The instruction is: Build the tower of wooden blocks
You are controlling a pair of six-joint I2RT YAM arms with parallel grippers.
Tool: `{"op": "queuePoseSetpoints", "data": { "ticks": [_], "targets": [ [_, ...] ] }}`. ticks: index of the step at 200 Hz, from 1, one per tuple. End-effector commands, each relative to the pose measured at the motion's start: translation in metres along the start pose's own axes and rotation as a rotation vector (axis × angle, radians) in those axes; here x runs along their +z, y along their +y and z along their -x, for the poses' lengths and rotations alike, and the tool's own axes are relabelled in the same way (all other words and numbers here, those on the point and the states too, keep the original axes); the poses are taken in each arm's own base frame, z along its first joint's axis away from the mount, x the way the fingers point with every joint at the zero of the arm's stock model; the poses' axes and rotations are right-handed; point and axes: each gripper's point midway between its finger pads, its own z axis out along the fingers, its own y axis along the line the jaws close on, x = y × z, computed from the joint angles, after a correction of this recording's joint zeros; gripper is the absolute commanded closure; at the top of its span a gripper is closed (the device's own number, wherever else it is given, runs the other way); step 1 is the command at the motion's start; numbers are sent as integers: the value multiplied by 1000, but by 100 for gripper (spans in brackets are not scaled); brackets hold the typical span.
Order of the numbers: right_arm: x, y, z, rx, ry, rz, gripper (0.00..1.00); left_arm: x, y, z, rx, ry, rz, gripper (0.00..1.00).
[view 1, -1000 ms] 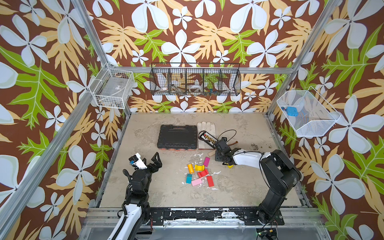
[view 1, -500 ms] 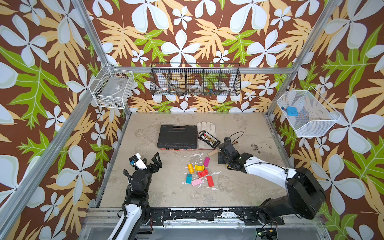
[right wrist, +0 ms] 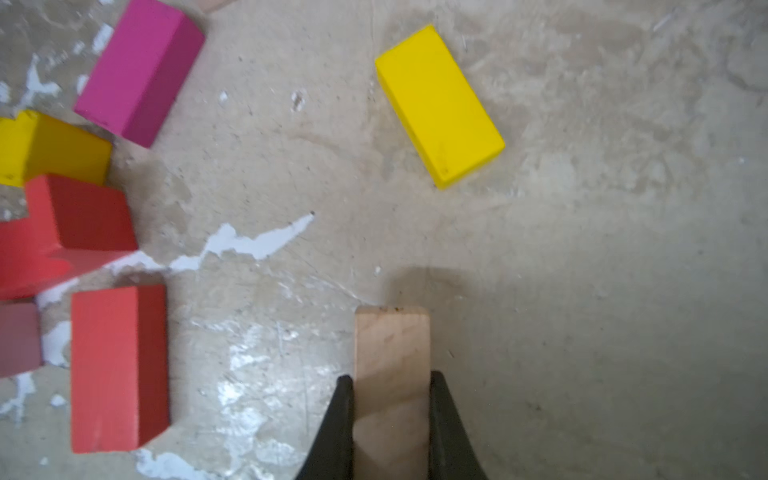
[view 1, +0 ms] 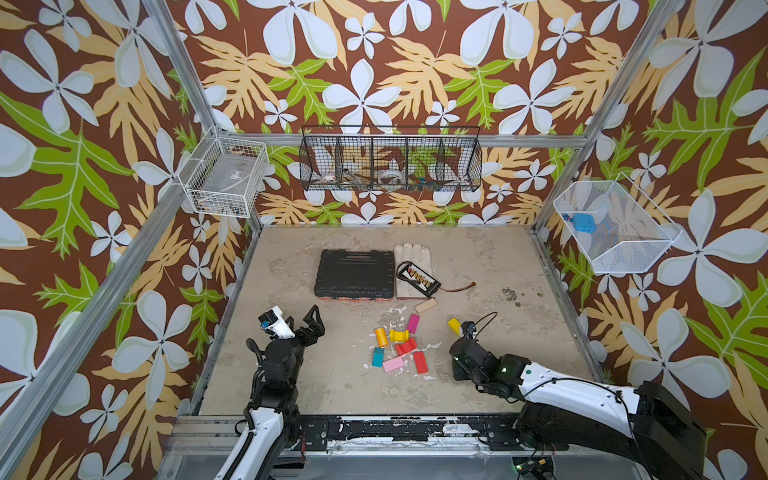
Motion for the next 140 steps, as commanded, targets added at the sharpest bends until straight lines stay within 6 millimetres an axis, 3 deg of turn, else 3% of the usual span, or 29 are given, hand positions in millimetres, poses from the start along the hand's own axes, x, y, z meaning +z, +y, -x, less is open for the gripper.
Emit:
{"op": "queuePoseSetpoints", "data": {
  "ticks": [1, 115, 140],
  "targets": [
    [1, 2, 0, 51, -12, 23, 87, 0, -6, 7, 2, -24, -24, 2],
    [4, -5, 3, 55, 2, -56, 87, 0, -5, 6, 3, -22, -21, 2],
    [5, -5, 2, 57, 2, -59, 80, 1, -5, 6, 2, -22, -20, 2]
  ]
}}
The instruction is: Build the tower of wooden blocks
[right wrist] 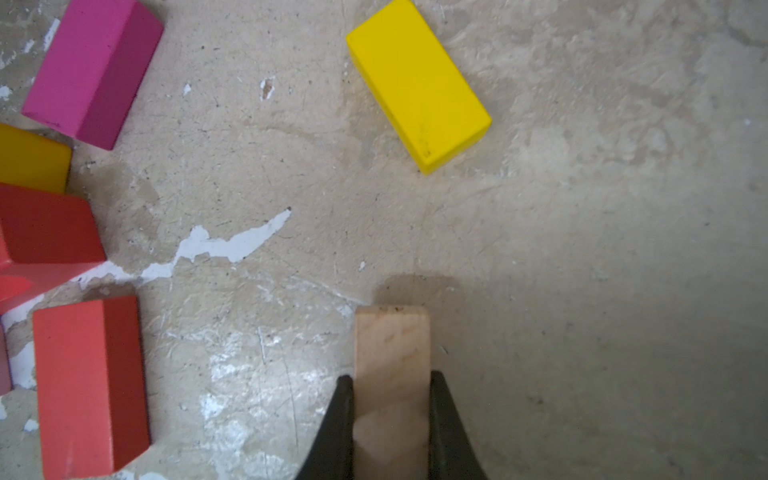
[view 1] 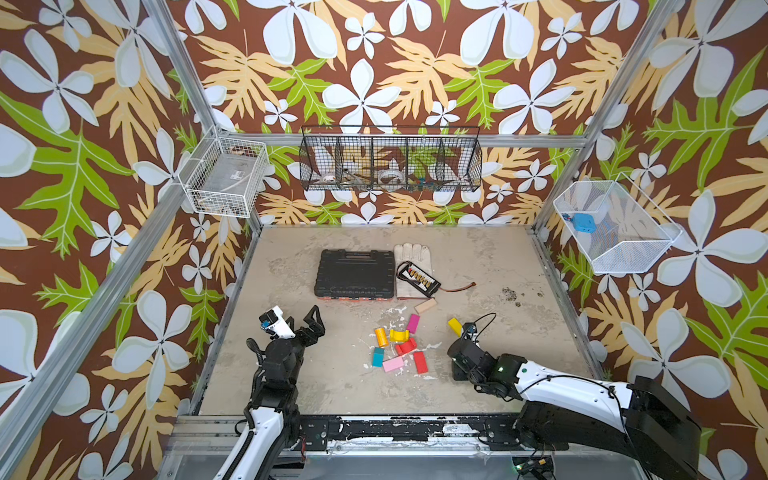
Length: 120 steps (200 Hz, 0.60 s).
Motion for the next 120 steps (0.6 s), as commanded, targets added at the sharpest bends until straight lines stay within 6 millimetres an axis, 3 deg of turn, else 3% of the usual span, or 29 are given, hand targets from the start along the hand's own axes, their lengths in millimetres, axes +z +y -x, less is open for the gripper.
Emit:
{"op": "queuePoseSetpoints", "data": {
  "ticks": [1, 64, 91, 120],
  "targets": [
    [0, -4, 1, 7, -9, -22, 79, 0, -6, 8, 2, -30, -23, 2],
    [2, -6, -1, 6, -5, -27, 74, 0, -8, 7, -6, -23, -35, 0],
    [0, -7, 0, 4, -8, -32, 67, -2, -48, -8, -76, 172, -191, 1],
    [-1, -5, 4, 4, -21, -29, 62, -14, -61, -18, -169, 358, -168, 0]
  ]
}}
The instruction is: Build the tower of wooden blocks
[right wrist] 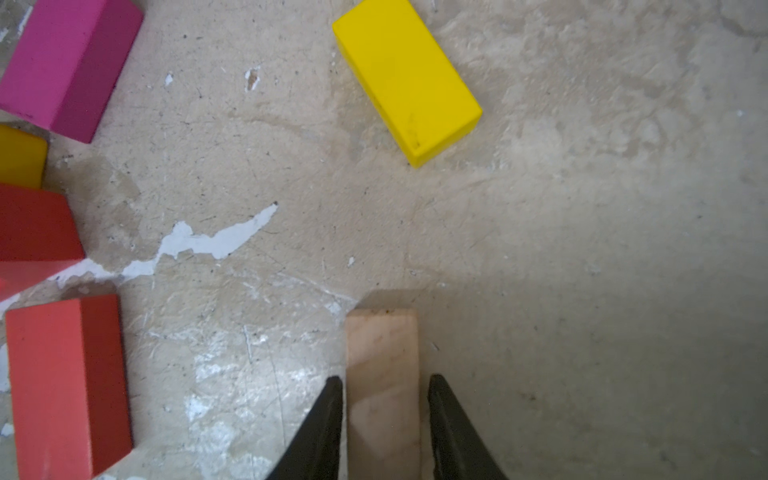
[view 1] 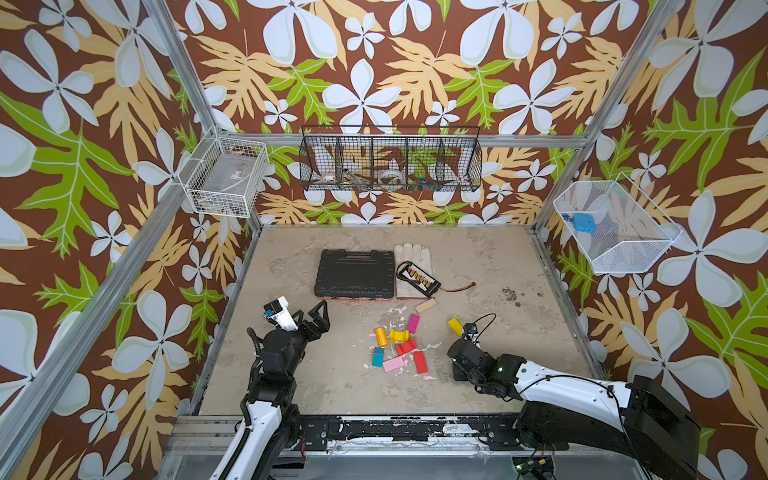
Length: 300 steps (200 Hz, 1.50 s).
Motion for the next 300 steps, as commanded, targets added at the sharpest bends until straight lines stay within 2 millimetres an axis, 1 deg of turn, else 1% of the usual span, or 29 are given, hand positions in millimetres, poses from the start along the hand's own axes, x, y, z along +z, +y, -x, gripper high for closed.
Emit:
{"op": "queuePoseSetpoints", "data": {
  "ticks": [1, 17, 24, 35, 53, 63, 87, 100, 111, 120, 125, 133, 137, 150, 155, 163, 168, 180, 204, 229, 265, 286, 300],
  "targets": [
    [-2, -2, 6, 4, -24, -20, 62, -8, -8, -32, -111, 217, -4, 0],
    [-2, -3, 8, 3, -32, -27, 59, -17, -18, -27, -150, 229, -21, 2],
    [-2, -3, 9, 4, -38, -30, 56, -22, -26, -26, -171, 237, -51, 3],
    [-3, -3, 11, 2, -41, -31, 54, -31, -39, -22, -204, 258, -84, 0],
    [-9, 0, 18, -6, -51, -32, 50, -47, -65, -12, -195, 300, -149, 0],
    [-13, 3, 23, -11, -62, -23, 46, -56, -79, -2, -141, 324, -160, 0],
    [-23, 11, 37, -12, -89, -2, 39, -74, -95, 10, 1, 403, -139, 0],
    [-28, 13, 45, -13, -104, -6, 37, -82, -102, 24, 82, 372, -138, 0],
    [-32, 14, 51, -10, -118, -10, 35, -88, -117, 39, 197, 315, -200, 0],
    [-34, 17, 56, -6, -131, -3, 35, -91, -127, 39, 279, 300, -271, 0],
    [-36, 19, 59, -1, -139, 4, 35, -90, -126, 36, 280, 301, -280, 0],
    [-38, 24, 63, 6, -148, 21, 34, -87, -122, 26, 256, 328, -289, 0],
    [-38, 26, 65, 8, -152, 29, 34, -84, -121, 20, 241, 347, -305, 0],
    [-40, 35, 71, 7, -164, 61, 33, -78, -125, -10, 173, 425, -444, 0],
    [-41, 39, 74, 6, -168, 67, 32, -74, -122, -22, 119, 454, -468, 0],
    [-41, 43, 78, 1, -173, 68, 32, -69, -117, -33, 68, 475, -489, 0],
    [-41, 45, 81, -2, -175, 65, 31, -67, -114, -37, 59, 478, -491, 0],
    [-40, 52, 89, -9, -181, 60, 31, -65, -111, -34, 83, 467, -464, 0],
    [-34, 73, 102, -35, -174, 73, 31, -73, -116, -25, 111, 410, -473, 0],
    [-22, 90, 111, -69, -163, 59, 31, -81, -121, -19, 132, 368, -495, 0],
    [-8, 111, 124, -88, -147, 63, 31, -73, -115, -26, 112, 407, -473, 0],
    [3, 117, 128, -82, -122, 71, 30, -75, -116, -25, 116, 401, -478, 0],
    [12, 117, 129, -75, -98, 74, 30, -75, -116, -24, 117, 398, -478, 0]
  ]
}}
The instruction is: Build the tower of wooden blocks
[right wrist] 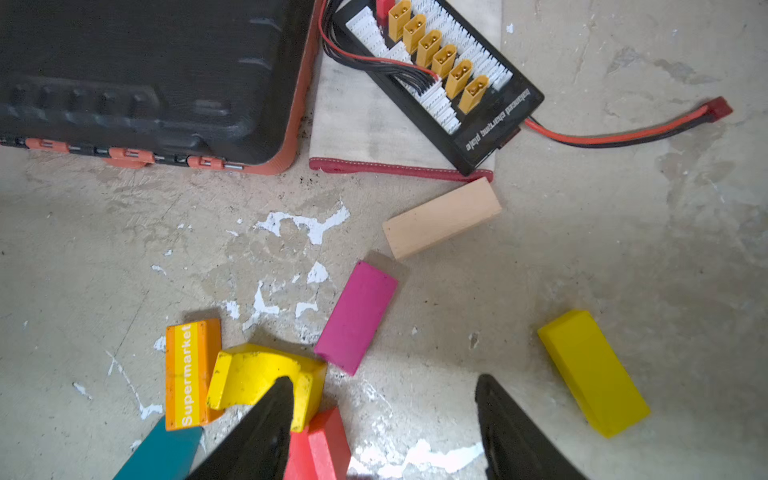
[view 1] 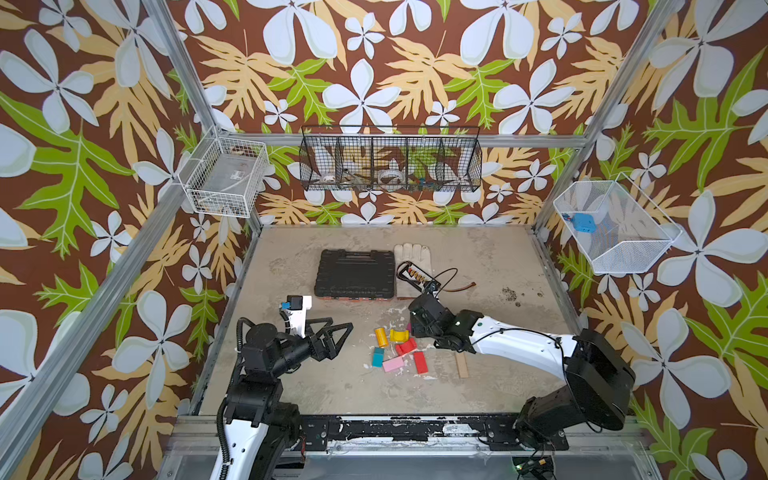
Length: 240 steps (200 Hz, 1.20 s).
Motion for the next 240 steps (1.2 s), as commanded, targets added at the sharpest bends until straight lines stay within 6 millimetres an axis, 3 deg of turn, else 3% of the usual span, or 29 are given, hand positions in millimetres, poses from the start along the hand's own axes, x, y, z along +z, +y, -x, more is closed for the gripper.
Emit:
{"op": "queuePoseSetpoints", "data": {
  "ticks": [1, 47, 148, 220, 240],
  "targets": [
    [10, 4, 2, 1, 26, 20, 30, -1, -6, 4, 12, -12, -24, 0],
    [20, 0, 12, 10, 23, -3, 27, -1, -5, 4, 11, -15, -20, 0],
    [43, 0, 10, 2, 63, -36, 26, -2, -6, 4, 13, -24, -20, 0],
    [62, -20, 19, 37, 75, -115, 25, -4, -7, 5, 20, -32, -22, 0],
    [69, -26, 24, 58, 76, -130, 20, -6, -10, 6, 29, -40, -26, 0]
  ]
}}
